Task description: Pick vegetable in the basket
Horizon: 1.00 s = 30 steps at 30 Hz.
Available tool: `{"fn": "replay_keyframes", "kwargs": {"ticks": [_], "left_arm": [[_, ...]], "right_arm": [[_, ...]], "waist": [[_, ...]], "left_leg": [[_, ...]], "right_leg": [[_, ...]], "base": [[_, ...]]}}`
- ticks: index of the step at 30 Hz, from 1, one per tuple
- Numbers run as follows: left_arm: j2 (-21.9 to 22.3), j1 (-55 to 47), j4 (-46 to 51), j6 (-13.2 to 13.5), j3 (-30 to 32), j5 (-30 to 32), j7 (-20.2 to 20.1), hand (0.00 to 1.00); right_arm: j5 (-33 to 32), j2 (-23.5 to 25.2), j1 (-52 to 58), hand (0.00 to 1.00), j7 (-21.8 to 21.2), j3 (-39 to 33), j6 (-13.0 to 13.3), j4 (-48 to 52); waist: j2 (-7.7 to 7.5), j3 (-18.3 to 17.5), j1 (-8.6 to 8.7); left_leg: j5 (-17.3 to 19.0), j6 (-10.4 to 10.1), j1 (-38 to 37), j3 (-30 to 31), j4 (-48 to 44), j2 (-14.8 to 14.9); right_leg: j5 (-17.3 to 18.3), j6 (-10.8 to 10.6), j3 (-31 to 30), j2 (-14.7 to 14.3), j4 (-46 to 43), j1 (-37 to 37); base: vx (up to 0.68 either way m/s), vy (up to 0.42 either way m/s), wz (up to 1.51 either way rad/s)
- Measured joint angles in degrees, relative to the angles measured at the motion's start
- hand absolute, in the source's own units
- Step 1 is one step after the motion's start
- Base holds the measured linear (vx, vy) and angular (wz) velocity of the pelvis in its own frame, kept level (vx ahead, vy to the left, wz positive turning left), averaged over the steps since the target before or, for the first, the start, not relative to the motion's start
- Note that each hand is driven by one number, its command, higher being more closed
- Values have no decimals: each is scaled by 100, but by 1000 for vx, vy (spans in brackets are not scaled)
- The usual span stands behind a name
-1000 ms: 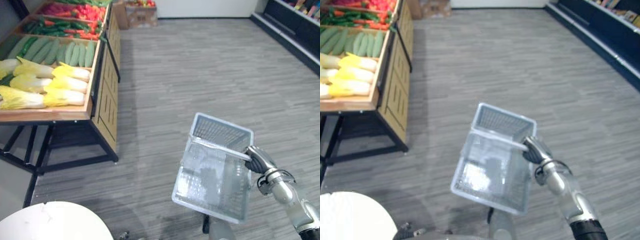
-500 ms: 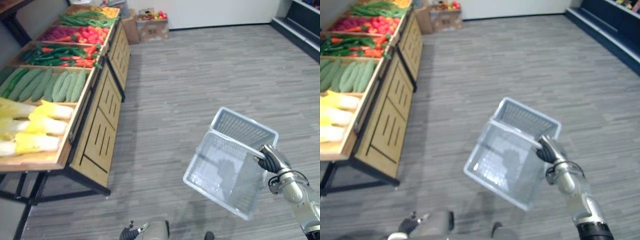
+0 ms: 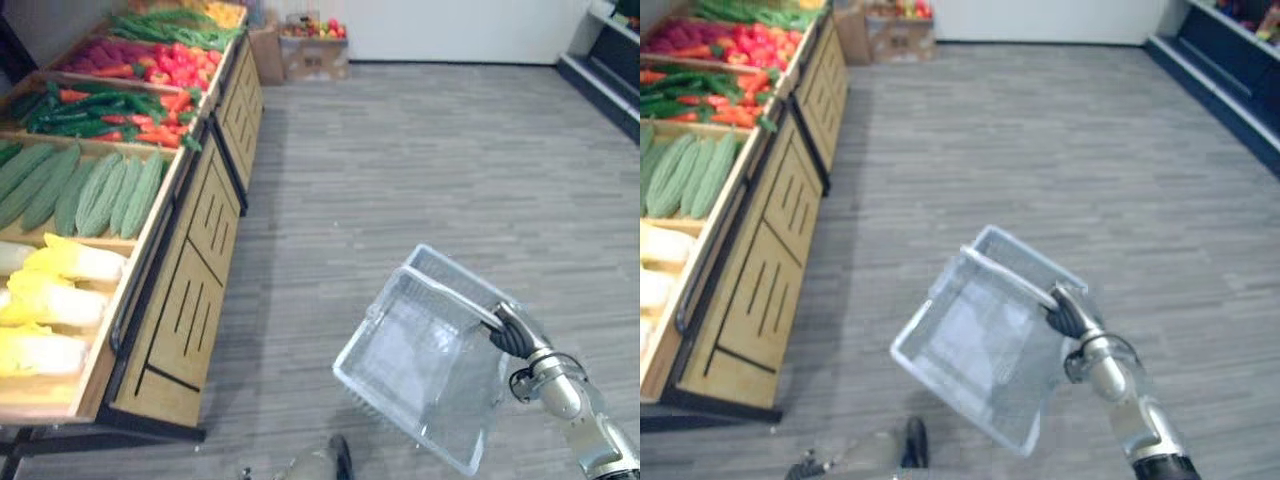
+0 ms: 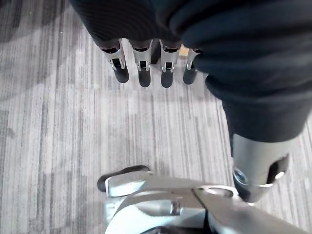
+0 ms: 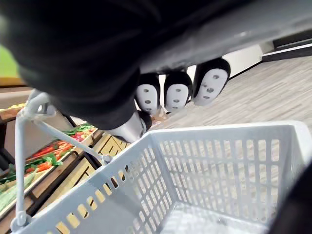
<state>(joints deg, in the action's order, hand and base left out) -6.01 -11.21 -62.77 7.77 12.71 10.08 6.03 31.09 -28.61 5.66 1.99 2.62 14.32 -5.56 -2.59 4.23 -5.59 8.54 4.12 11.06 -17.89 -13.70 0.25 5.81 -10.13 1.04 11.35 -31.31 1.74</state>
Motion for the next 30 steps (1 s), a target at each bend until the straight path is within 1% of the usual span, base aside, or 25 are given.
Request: {"fn": "replay_keyframes", "kwargs": {"ticks": [1,2,3,4,5,6,7,8,9,10,11,12,13,14,15,16,17,18,20,21,23,25,26,28,30], "left_arm": [[-43,-36,12,-27,-95,8,-1,0],[-125,-93,34,-71,-272,16,-2,0],[-168,-112,65,-85,-370,13,-3,0],[-237,-90,140,-84,-550,8,1,0],[-296,-9,139,-87,-608,8,0,0],[-298,37,150,-86,-635,1,2,0],[-325,74,232,-80,-678,-29,13,0],[-327,107,261,-77,-728,-35,16,0],[-347,129,259,-77,-765,-35,16,0],[-389,174,243,-74,-820,-33,11,0],[-394,191,227,-77,-835,-32,12,0],[-393,191,217,-77,-853,-31,14,0],[-392,184,207,-78,-851,-29,13,0],[-390,164,218,-52,-820,-26,14,0],[-412,147,222,-37,-804,-16,7,0],[-424,146,222,-34,-790,-12,8,0],[-479,87,182,-39,-755,13,9,0],[-374,98,49,-75,-666,24,12,0],[-184,32,-54,-67,-550,27,37,0],[-153,32,-134,-65,-521,28,38,0],[-128,33,-218,-65,-423,106,42,0],[-155,37,-209,-74,-392,200,37,0],[-155,35,-170,-82,-391,200,35,0],[-141,45,-150,-82,-412,207,25,0],[-133,45,-72,-82,-454,231,-1,0]], "right_arm": [[2,55,-17,100,0,74,-1,-81],[7,170,-108,100,-2,287,-3,-299],[12,233,-131,100,-2,373,-3,-376],[36,337,-207,100,-4,587,-1,-482],[38,342,-217,100,-4,662,1,-488],[44,342,-218,100,-4,680,0,-488],[56,337,-218,100,-4,683,-1,-488],[63,325,-216,100,-4,680,-12,-486],[64,324,-215,100,-4,672,-18,-481],[64,319,-218,100,-4,641,-37,-445],[63,318,-223,100,-4,628,-36,-427],[62,312,-264,100,-4,621,-29,-425],[61,311,-291,100,-4,618,-23,-431],[60,308,-337,100,-4,575,-13,-436],[59,299,-371,100,-4,454,-2,-437],[59,297,-381,100,-4,434,-1,-436],[57,269,-403,100,-4,349,8,-439],[57,172,-374,100,-5,212,-3,-440],[59,51,-350,100,-7,28,-49,-440],[57,-34,-344,100,-9,-2,-109,-440],[57,-91,-220,100,-15,-106,-199,-448],[57,-101,-14,100,-16,-229,-248,-455],[53,-89,89,100,-11,-278,-271,-455],[47,-55,123,100,7,-410,-285,-453],[32,-39,247,100,41,-607,-315,-453]], "waist": [[-88,30,-4],[-98,35,3],[-92,38,2],[-82,87,-6],[-125,92,9],[-116,109,18],[-1,181,51],[-11,204,94],[-41,215,122],[-85,217,144],[-111,226,138],[-166,260,86],[-175,283,79],[-173,343,68],[-226,419,54],[-234,430,54],[-276,454,34],[-59,467,66],[229,431,21],[314,415,70],[358,411,167],[358,413,247],[218,444,219],[193,450,231],[182,453,238]], "left_leg": [[10,10,-178,-33,97,-65],[87,54,-482,-30,168,-102],[146,72,-605,-10,161,-92],[280,183,-794,78,118,-58],[315,188,-919,158,118,-26],[313,210,-999,206,118,25],[359,177,-1156,376,123,115],[390,124,-1311,575,148,170],[402,102,-1366,661,154,182],[458,5,-1445,875,143,192],[488,-42,-1451,951,124,203],[541,-132,-1454,1077,114,247],[591,-218,-1450,1123,103,303],[697,-396,-1417,1354,13,410],[835,-617,-1399,1627,-131,496],[866,-664,-1394,1687,-168,518],[1053,-912,-1385,1917,-312,618],[1205,-1003,-1424,2153,-406,925],[1100,-967,-1400,2574,-645,1095],[953,-960,-1301,2731,-889,1158],[602,-979,-1017,2895,-1548,1276],[-43,-925,-636,2669,-2470,1460],[-478,-780,-384,2162,-2977,1691],[-335,-632,-42,1652,-3392,1794],[-60,-543,260,1105,-3463,1712]], "right_leg": [[-254,-425,-154,63,-591,-266],[-1028,-689,-359,39,-1497,-625],[-1501,-666,-396,13,-1831,-766],[-1796,-636,-417,-63,-3032,-1308],[-1630,-549,-309,-146,-3668,-1636],[-1496,-437,-195,-210,-3941,-1825],[-1286,-120,116,-282,-4189,-2126],[-1057,196,392,-253,-4043,-2320],[-981,289,515,-191,-3832,-2378],[-720,407,749,-27,-2928,-2424],[-606,461,836,48,-2452,-2420],[-487,592,913,125,-1358,-2358],[-486,595,926,132,-681,-2267],[-508,564,809,107,661,-1992],[-507,564,333,124,1638,-1785],[-507,565,222,132,1767,-1754],[-713,251,19,144,1867,-1698],[-513,148,220,-169,1444,-1763],[-136,367,372,-465,1118,-1843],[96,497,541,-563,950,-1824],[355,652,850,-620,809,-1561],[548,767,1217,-650,930,-1049],[586,830,1410,-652,1185,-686],[584,834,1611,-602,1508,-367],[570,813,1898,-505,1827,-26]], "base": [[255,88,4],[200,59,4],[233,44,7],[214,-21,19],[214,-61,27],[209,-125,45],[196,-157,65],[184,-165,74],[219,-237,92],[186,-228,75],[240,-315,79],[182,-252,50],[264,-372,68],[327,-446,84],[346,-474,79],[369,-525,74],[351,-558,55],[362,-547,56],[519,-481,20],[540,-409,17],[393,-304,62],[393,-274,86],[341,-193,58],[310,-118,67],[309,-26,80]]}}
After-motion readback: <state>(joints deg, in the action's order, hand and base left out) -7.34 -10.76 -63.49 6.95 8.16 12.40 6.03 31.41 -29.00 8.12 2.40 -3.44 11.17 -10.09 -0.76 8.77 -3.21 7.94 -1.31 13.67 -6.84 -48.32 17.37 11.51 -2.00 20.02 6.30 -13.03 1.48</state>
